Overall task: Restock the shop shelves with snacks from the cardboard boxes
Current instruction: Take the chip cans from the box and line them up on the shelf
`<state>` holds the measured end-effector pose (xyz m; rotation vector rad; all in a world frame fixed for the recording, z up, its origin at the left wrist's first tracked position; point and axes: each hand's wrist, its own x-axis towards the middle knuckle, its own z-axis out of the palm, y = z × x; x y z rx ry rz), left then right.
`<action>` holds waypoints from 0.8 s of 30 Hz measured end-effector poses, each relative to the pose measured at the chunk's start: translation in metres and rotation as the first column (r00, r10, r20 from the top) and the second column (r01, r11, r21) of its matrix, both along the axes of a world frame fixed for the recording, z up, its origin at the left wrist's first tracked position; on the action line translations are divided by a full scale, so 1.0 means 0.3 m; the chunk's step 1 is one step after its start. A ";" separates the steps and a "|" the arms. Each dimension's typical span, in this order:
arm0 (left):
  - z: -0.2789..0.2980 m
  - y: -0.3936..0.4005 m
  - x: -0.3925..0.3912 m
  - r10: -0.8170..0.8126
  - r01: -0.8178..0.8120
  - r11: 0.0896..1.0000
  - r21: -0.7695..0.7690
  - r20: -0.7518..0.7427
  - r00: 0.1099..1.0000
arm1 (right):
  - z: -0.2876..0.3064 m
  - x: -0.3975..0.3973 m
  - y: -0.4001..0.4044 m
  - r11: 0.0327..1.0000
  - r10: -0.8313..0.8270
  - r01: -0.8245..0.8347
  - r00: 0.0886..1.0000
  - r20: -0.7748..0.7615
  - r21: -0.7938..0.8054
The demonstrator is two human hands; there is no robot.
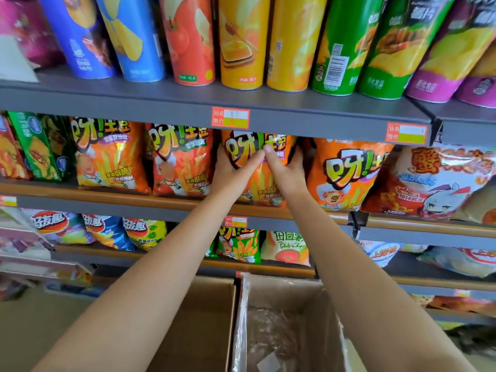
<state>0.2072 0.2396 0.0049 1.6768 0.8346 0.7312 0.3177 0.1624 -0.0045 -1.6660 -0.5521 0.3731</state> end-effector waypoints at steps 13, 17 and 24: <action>-0.055 0.055 0.042 0.044 -0.043 0.999 -0.006 0.061 0.997 | -0.020 -0.013 0.045 1.000 0.026 -0.026 1.000 -0.015 0.003; -0.053 0.051 0.032 0.043 -0.044 0.999 0.023 0.048 0.998 | -0.018 -0.063 0.016 1.000 0.011 -0.010 0.998 0.054 -0.023; -0.070 -0.069 -0.076 0.124 -0.149 0.974 0.174 0.146 0.982 | 0.049 -0.174 -0.202 0.980 -0.194 0.195 0.923 0.333 0.029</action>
